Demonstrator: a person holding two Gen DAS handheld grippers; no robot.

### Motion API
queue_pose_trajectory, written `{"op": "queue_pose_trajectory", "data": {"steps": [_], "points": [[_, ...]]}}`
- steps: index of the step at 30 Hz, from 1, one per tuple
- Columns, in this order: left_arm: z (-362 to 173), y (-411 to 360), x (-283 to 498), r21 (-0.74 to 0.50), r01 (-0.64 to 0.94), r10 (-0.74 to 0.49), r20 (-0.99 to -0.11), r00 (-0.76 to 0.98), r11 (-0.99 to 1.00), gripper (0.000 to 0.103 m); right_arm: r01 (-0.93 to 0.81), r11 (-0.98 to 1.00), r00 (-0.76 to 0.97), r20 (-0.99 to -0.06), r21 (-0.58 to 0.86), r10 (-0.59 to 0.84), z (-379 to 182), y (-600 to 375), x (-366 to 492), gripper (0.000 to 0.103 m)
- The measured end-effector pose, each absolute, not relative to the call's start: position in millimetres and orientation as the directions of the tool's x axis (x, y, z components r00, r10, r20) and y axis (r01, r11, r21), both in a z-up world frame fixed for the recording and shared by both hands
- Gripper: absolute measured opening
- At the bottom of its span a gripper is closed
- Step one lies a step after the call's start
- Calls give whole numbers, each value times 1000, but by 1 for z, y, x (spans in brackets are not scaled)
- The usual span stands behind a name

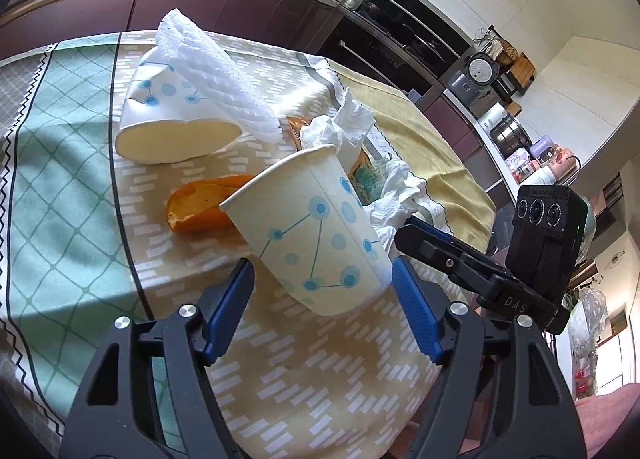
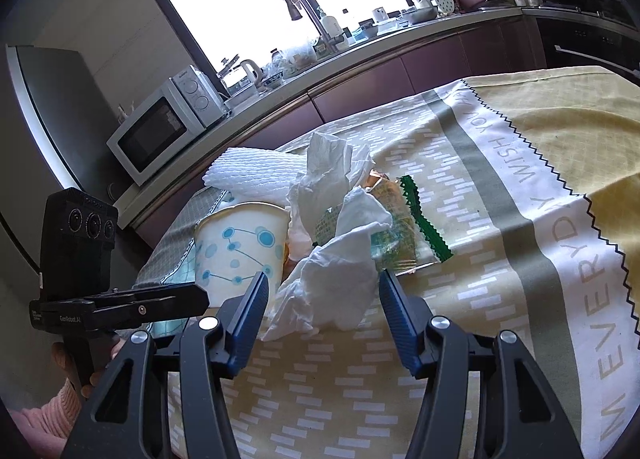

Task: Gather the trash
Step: 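Grasp the blue-dotted paper cup with the left tool while the right tool grasps a white tissue, then lift the paper cup with the left tool while the right tool holds the tissue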

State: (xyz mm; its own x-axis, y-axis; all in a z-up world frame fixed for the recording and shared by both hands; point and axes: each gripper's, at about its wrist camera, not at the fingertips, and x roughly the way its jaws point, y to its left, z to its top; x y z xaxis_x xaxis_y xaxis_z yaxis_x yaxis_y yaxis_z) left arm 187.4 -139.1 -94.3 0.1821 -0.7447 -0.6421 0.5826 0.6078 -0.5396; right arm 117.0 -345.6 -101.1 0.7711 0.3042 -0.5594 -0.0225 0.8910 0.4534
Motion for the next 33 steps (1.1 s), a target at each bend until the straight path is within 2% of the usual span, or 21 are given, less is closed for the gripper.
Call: {"op": "queue_pose_trajectory", "data": {"steps": [2, 5, 8, 9, 11, 12, 18, 21, 33], "points": [[-96, -142, 188, -559, 578, -758, -629, 172, 595, 59, -30, 889, 765, -562, 457, 315, -102, -345, 118, 38], [-94, -144, 181, -539, 589, -754, -627, 197, 602, 55, -42, 887, 758, -564, 460, 328, -103, -344, 115, 19], [-92, -143, 173, -520, 600, -749, -627, 215, 608, 48, -51, 887, 755, -564, 458, 334, -102, -342, 113, 10], [-90, -141, 170, -515, 603, -749, -624, 224, 609, 46, -51, 888, 759, -561, 456, 332, -101, -342, 111, 9], [-85, -137, 165, -517, 608, -756, -613, 228, 603, 34, -59, 890, 765, -553, 452, 332, -98, -341, 107, 8], [-83, -136, 163, -511, 610, -754, -612, 237, 606, 33, -63, 890, 767, -548, 452, 333, -97, -340, 105, 8], [-77, -117, 150, -488, 616, -747, -609, 266, 618, 31, -76, 886, 783, -523, 458, 337, -88, -342, 97, 6], [-73, -110, 146, -488, 618, -751, -600, 276, 616, 26, -82, 886, 787, -515, 457, 339, -83, -341, 94, 6], [-71, -57, 133, -499, 584, -747, -584, 318, 640, 22, -143, 887, 781, -500, 440, 374, -69, -320, 96, 5]]}}
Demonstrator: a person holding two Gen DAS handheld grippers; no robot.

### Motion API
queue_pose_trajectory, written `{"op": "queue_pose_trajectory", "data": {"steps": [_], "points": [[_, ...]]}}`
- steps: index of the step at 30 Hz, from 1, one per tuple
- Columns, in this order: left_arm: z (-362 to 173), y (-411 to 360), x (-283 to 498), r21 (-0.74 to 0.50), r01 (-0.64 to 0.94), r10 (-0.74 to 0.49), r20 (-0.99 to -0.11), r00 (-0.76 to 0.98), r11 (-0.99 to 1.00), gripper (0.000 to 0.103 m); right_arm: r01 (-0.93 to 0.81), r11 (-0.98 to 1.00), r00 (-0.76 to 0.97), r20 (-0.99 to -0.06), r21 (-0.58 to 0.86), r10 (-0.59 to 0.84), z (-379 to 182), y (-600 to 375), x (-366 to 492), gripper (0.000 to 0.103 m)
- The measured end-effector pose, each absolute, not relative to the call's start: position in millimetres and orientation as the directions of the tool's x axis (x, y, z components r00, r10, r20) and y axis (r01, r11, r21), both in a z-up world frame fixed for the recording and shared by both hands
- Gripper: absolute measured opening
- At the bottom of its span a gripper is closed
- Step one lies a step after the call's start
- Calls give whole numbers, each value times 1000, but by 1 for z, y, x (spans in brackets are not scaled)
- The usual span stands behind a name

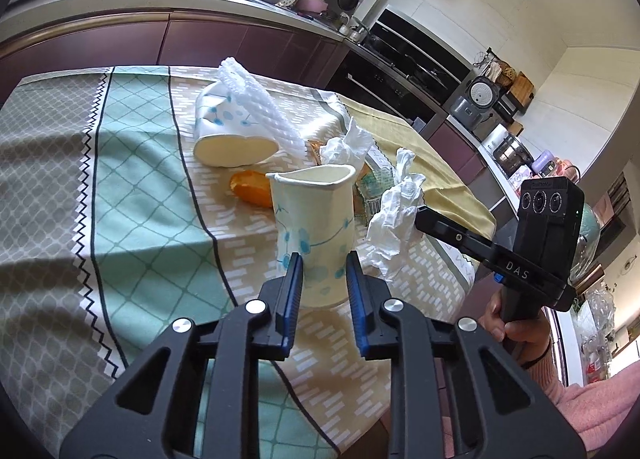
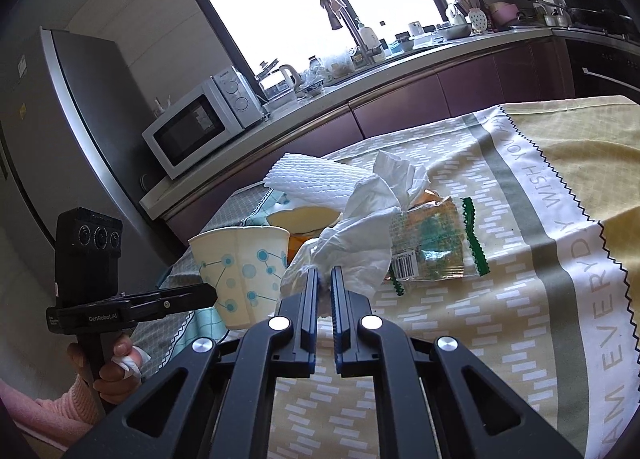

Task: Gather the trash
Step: 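Lift the paper cup with the left tool while the right tool holds the tissue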

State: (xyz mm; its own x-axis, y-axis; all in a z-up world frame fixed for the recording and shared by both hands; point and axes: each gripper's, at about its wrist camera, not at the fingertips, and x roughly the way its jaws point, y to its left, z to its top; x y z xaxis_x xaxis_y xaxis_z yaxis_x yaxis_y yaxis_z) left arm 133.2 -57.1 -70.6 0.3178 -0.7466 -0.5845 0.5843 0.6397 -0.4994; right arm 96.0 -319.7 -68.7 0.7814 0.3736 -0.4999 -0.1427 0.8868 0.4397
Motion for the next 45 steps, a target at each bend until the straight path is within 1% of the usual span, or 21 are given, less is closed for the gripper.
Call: {"op": "queue_pose_trajectory", "data": {"steps": [8, 15, 16, 17, 18, 21, 25, 28, 32, 33, 34, 35, 37, 40, 45], "points": [[-58, -16, 120, -477, 556, -720, -573, 391, 681, 17, -218, 877, 758, -491, 428, 428, -60, -288, 105, 6], [-43, 36, 102, -460, 511, -684, -555, 473, 726, 16, -329, 852, 709, -490, 407, 507, -51, -239, 122, 5], [-41, 46, 99, -456, 499, -674, -554, 488, 737, 14, -347, 847, 700, -490, 402, 520, -49, -231, 125, 5], [-39, 56, 97, -455, 487, -666, -553, 501, 745, 9, -367, 841, 690, -490, 398, 533, -47, -222, 128, 5], [-38, 67, 95, -459, 474, -659, -553, 510, 751, 1, -386, 835, 681, -490, 392, 545, -45, -214, 131, 5], [-33, 99, 88, -456, 433, -628, -544, 556, 778, 1, -449, 812, 647, -491, 372, 583, -39, -184, 141, 5], [-37, 141, 82, -489, 364, -603, -546, 581, 793, 1, -494, 791, 618, -493, 362, 612, -36, -155, 153, 5], [-42, 158, 77, -505, 351, -606, -542, 582, 789, 0, -489, 789, 619, -489, 373, 615, -36, -151, 157, 5], [-46, 150, 79, -496, 364, -610, -557, 563, 788, 1, -446, 808, 650, -481, 385, 588, -35, -167, 154, 5], [-45, 142, 82, -495, 374, -617, -558, 555, 784, 3, -431, 816, 661, -480, 386, 577, -35, -173, 153, 5], [-46, 136, 84, -495, 386, -625, -558, 545, 778, 11, -417, 820, 668, -480, 391, 569, -36, -178, 152, 6], [-47, 130, 88, -495, 396, -632, -559, 536, 773, 22, -404, 824, 673, -481, 397, 562, -36, -184, 151, 6], [-50, 116, 96, -502, 409, -647, -560, 518, 762, 28, -382, 832, 681, -486, 403, 548, -39, -193, 148, 6], [-59, 99, 114, -546, 407, -681, -563, 468, 732, 40, -367, 836, 679, -497, 408, 540, -45, -200, 146, 6], [-74, 75, 135, -591, 390, -708, -574, 412, 706, 47, -346, 837, 675, -507, 423, 536, -55, -209, 146, 6]]}}
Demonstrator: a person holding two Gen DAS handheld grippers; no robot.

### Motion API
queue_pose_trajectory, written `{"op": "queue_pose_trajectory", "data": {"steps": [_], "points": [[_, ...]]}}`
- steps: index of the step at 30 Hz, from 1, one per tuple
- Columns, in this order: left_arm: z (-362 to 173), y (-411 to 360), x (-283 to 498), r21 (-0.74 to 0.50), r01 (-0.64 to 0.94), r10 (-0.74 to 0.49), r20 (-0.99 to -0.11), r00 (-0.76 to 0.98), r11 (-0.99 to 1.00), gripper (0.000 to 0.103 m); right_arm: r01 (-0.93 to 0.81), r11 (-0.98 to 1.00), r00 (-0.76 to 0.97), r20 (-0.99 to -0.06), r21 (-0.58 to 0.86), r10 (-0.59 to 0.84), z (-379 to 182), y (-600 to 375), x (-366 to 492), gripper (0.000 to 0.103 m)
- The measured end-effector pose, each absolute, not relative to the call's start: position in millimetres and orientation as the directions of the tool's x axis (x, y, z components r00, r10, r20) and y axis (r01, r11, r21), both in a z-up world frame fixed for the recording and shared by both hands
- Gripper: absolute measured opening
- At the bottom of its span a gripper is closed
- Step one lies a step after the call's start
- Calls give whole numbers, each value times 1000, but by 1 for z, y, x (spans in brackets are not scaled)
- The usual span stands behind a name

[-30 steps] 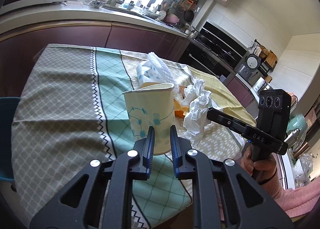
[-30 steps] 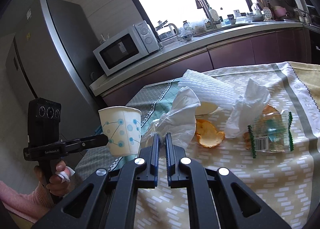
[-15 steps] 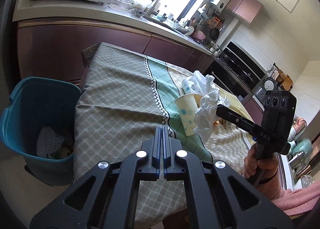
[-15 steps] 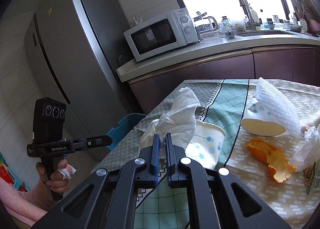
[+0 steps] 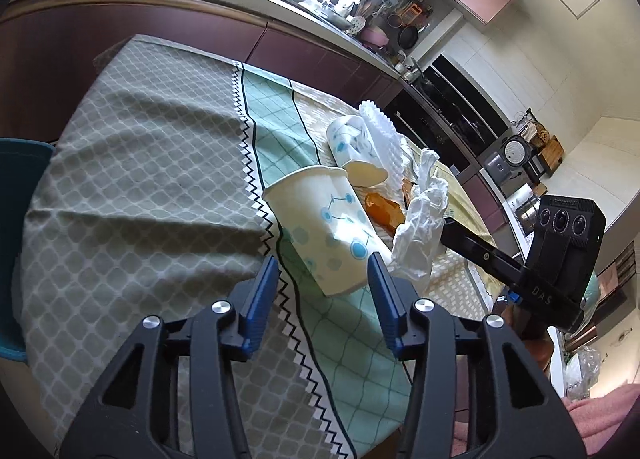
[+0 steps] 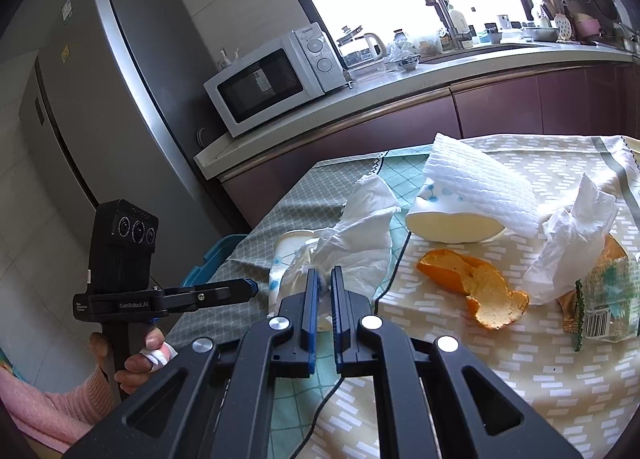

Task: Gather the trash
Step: 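Lift the paper cup with the left tool while the right tool holds the tissue, then carry cup and tissue over the teal bin and open both tools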

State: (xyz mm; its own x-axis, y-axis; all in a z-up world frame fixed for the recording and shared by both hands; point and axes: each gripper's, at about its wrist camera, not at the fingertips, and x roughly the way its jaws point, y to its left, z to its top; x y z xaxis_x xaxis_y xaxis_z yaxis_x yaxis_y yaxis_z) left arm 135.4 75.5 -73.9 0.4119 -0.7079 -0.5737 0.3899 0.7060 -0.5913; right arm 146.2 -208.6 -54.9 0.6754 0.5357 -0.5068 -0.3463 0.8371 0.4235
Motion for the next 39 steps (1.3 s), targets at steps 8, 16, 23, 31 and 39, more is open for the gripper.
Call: {"op": "queue_pose_trajectory", "data": {"steps": [8, 16, 23, 31, 39], "points": [[-87, 57, 168, -629, 349, -718, -580, 384, 695, 60, -329, 835, 672, -512, 440, 535, -63, -217, 151, 6], [-93, 41, 186, -675, 332, -750, -554, 362, 659, 39, -322, 828, 658, -521, 459, 544, -72, -219, 157, 6], [-81, 39, 176, -640, 357, -730, -550, 406, 681, 31, -335, 822, 656, -512, 460, 554, -68, -215, 159, 6], [-60, 79, 155, -588, 348, -675, -542, 500, 730, 31, -403, 799, 634, -494, 447, 596, -58, -191, 162, 6], [-33, 161, 125, -526, 252, -548, -541, 638, 812, 31, -522, 743, 560, -489, 419, 669, -45, -135, 176, 6]]}}
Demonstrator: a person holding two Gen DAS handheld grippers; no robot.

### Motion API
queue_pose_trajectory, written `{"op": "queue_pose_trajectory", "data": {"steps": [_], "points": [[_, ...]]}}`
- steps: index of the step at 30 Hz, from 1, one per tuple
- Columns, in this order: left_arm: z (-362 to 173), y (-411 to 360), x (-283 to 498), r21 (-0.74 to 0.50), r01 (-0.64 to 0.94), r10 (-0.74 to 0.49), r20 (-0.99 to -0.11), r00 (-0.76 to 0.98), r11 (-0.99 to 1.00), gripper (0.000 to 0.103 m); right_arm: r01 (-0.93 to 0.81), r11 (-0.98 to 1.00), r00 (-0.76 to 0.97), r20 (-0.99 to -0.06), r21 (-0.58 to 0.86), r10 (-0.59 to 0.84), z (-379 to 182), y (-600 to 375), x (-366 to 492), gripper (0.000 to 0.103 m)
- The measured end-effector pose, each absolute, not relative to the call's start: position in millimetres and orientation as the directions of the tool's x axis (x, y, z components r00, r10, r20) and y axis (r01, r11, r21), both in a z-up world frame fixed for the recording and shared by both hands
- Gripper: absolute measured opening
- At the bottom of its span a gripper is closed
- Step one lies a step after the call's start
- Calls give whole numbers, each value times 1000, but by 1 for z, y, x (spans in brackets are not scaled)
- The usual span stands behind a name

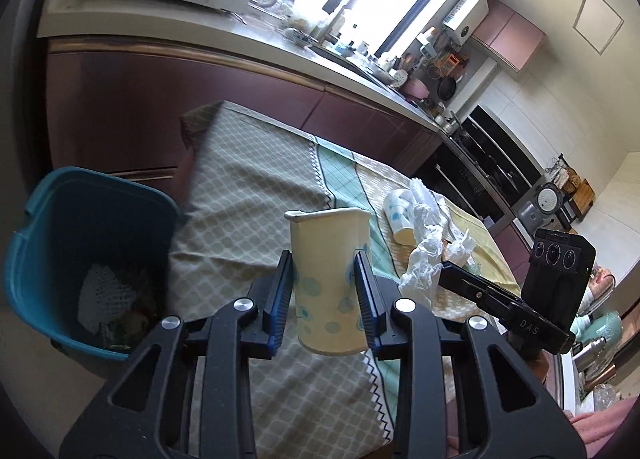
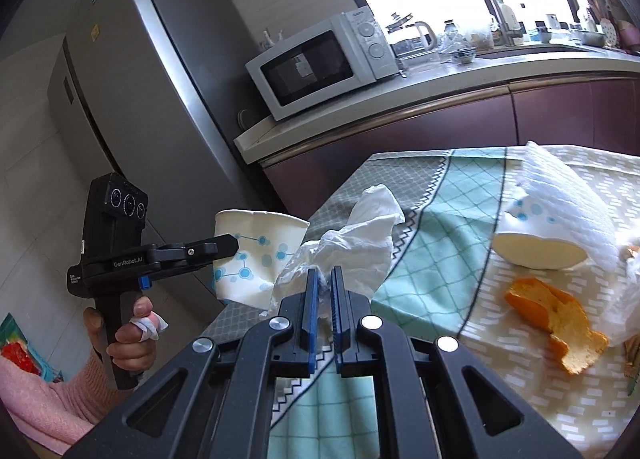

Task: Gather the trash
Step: 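Carry cup and tissue over the teal bin and open both tools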

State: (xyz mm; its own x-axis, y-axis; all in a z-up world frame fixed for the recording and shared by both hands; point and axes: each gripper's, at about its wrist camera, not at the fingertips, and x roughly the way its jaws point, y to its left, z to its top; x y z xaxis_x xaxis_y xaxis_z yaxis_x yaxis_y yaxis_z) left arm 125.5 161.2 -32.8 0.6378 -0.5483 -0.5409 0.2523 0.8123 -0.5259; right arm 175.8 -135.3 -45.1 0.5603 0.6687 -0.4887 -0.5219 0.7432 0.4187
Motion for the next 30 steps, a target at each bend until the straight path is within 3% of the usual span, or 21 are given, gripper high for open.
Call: {"op": "queue_pose_trajectory", "data": {"steps": [7, 14, 27, 30], "points": [[-22, 232, 112, -456, 130, -398, -562, 725, 880, 32, -632, 666, 451, -511, 396, 732, -39, -64, 199, 5], [-44, 276, 123, -386, 14, -273, -627, 729, 922, 33, -681, 625, 361, -568, 381, 740, -46, 6, 224, 5], [-103, 284, 164, -337, -72, -209, -723, 658, 939, 34, -668, 668, 288, -715, 327, 637, -86, 75, 265, 6], [-115, 284, 175, -336, -83, -211, -745, 633, 938, 35, -645, 689, 289, -730, 329, 619, -91, 77, 271, 11]]}}
